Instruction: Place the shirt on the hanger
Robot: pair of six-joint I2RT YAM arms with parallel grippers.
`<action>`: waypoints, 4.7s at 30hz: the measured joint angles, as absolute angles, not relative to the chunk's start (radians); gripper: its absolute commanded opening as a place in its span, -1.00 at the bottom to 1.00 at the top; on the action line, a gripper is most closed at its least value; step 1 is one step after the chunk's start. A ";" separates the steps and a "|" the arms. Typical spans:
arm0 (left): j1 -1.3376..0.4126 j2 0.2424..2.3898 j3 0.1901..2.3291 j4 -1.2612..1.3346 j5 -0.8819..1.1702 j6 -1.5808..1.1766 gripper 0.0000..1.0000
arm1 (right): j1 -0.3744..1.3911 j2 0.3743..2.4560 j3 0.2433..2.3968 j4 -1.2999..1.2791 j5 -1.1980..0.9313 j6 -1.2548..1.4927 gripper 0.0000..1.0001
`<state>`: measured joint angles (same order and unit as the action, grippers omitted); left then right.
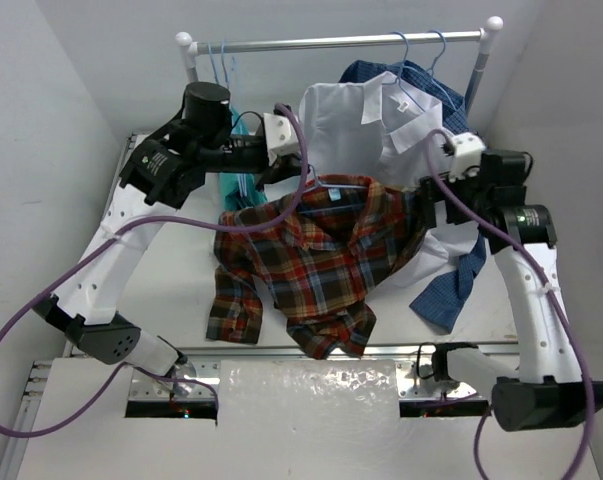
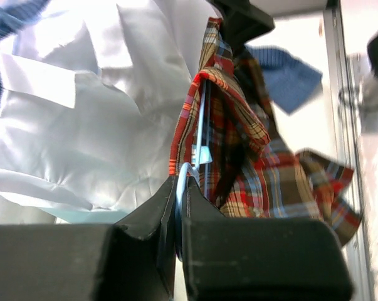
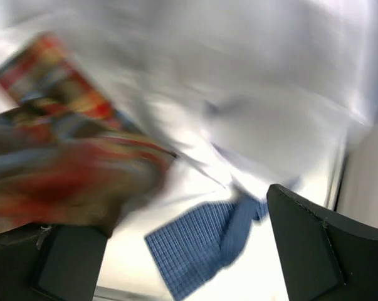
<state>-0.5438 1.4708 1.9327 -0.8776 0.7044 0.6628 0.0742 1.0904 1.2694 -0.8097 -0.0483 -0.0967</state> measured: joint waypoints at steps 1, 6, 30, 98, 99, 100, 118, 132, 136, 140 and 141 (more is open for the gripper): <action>-0.542 1.470 1.940 -0.861 0.704 0.635 -1.00 | 0.028 1.096 1.270 -0.821 -0.060 -0.087 0.98; -0.542 1.472 1.939 -0.789 0.687 0.517 -1.00 | -0.062 1.090 1.328 -0.828 -0.054 -0.002 0.84; -0.549 1.522 1.928 -0.666 0.538 0.384 -1.00 | 0.462 1.066 1.178 -0.390 -0.015 0.363 0.68; -0.548 1.499 1.842 -0.716 0.762 0.595 -0.59 | 0.401 1.240 1.232 -0.691 -0.489 -0.519 -1.00; -0.548 1.498 1.827 -0.695 0.761 0.588 -0.48 | 0.401 1.227 1.227 -0.707 -0.500 -0.519 -1.00; -0.548 1.497 1.811 -0.676 0.759 0.576 -0.27 | 0.401 1.212 1.222 -0.725 -0.511 -0.516 -1.00; -0.548 1.469 1.717 -0.457 0.295 0.374 1.00 | 0.341 1.135 1.085 -0.693 -0.385 -0.218 -1.00; -0.548 1.239 1.319 -0.364 -0.059 0.422 1.00 | 0.329 1.284 1.250 -0.510 -0.234 -0.033 -1.00; -0.550 1.131 1.179 -0.337 -0.038 0.438 1.00 | 0.329 1.406 1.484 -0.495 -0.172 -0.004 -1.00; -0.550 1.082 1.150 -0.298 -0.040 0.440 1.00 | 0.324 1.493 1.659 -0.470 -0.110 0.020 -1.00; -0.550 1.077 1.147 -0.290 -0.042 0.441 1.00 | 0.323 1.509 1.687 -0.462 -0.100 0.027 -1.00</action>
<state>-0.5503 1.0767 1.1465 -0.2901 -0.0422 0.4408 0.3225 1.5089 1.6871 -0.4618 -0.0998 0.0265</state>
